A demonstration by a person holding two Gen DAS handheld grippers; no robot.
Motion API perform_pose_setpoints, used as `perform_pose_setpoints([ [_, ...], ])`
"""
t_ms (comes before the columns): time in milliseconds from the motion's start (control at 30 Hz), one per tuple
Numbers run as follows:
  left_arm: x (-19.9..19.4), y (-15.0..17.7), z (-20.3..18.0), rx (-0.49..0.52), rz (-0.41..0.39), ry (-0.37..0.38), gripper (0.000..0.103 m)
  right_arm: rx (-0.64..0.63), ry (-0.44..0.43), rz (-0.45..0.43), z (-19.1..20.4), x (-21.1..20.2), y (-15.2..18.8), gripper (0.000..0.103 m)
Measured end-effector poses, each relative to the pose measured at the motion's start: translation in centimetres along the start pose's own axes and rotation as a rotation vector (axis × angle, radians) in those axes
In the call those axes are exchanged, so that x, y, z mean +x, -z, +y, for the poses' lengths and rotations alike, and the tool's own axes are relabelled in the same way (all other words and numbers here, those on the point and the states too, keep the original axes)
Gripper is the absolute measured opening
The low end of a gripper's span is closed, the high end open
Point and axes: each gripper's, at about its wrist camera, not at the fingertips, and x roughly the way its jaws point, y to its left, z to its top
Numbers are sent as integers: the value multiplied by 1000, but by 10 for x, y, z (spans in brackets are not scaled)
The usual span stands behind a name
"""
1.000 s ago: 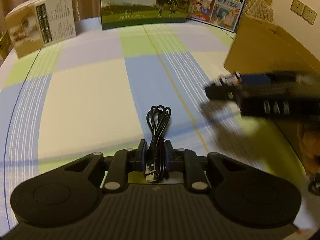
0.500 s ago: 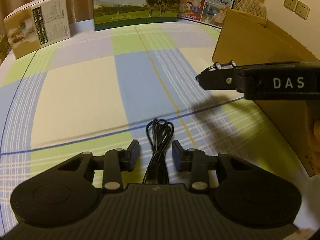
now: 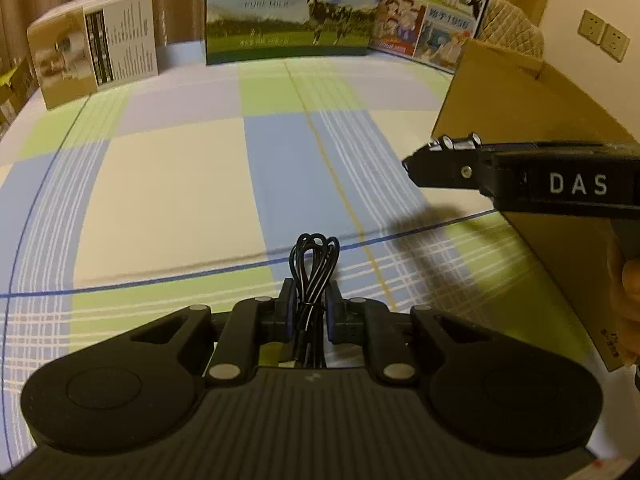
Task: Organize objects
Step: 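Carry toy car with right tool while left tool carries black cable toward box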
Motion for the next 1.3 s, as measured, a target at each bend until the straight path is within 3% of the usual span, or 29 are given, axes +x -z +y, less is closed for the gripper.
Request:
perform_pose_setpoints([
  [267,-44,13,-14,-68,-49,18,11,-30,-9,-52,22,-58,18,62],
  [567,-127,52,-27,-253,-125,16,11,-81,-10,-91,50,-130,68,62],
  [1033,-213,110,-71,-274,-175,20,11,-47,41,-114,61,-221,134,62],
  [1300,-244,129,-100,-291,-195,40,11,-34,72,-136,60,-267,146,62],
])
